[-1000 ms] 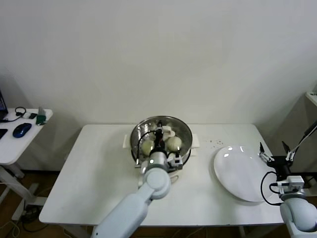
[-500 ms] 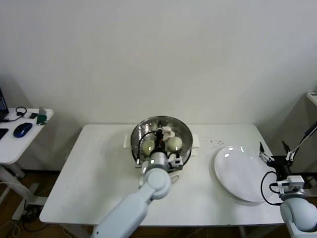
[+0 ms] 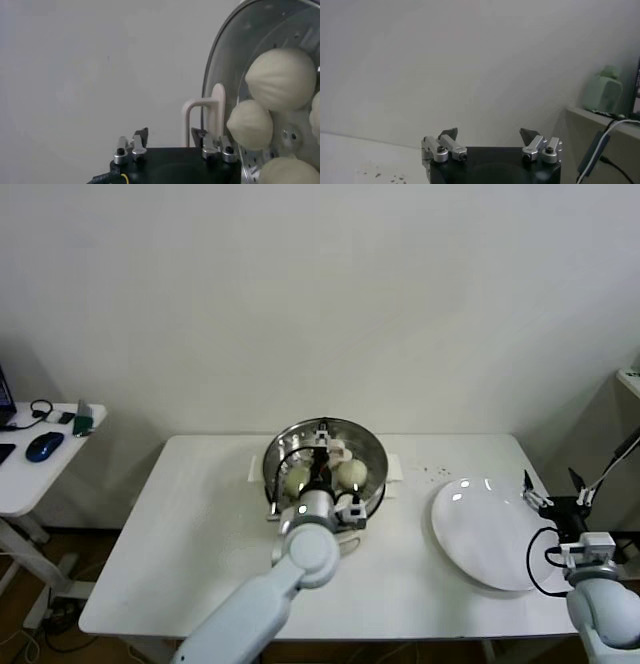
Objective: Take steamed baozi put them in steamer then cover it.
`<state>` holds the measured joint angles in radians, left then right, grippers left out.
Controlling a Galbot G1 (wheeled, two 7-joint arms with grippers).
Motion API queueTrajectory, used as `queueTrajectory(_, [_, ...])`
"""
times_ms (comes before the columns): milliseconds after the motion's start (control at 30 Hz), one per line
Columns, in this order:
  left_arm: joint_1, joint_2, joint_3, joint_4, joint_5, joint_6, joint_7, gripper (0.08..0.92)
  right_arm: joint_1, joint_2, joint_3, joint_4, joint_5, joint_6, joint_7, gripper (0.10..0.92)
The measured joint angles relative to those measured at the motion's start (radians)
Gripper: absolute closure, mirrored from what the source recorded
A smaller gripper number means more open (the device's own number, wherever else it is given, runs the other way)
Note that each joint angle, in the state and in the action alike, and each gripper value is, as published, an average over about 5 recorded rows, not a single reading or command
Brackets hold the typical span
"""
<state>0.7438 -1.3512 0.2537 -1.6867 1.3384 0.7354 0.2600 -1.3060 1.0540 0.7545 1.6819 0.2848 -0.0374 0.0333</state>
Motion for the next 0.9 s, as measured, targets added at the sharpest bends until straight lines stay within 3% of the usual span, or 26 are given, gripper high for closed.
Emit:
queueTrajectory(300, [0.027, 0.05, -0.011, -0.104, -0.038, 0.001, 0.015, 0.19, -0.001, 0.002, 0.0, 0.02, 0.029, -0.052, -0.003, 0.203])
queueTrajectory(900, [0.155, 0.142, -0.075, -0.303, -0.147, 0.001, 0.021, 0.177, 0.0, 0.001, -0.016, 0.04, 0.028, -0.104, -0.013, 0.203])
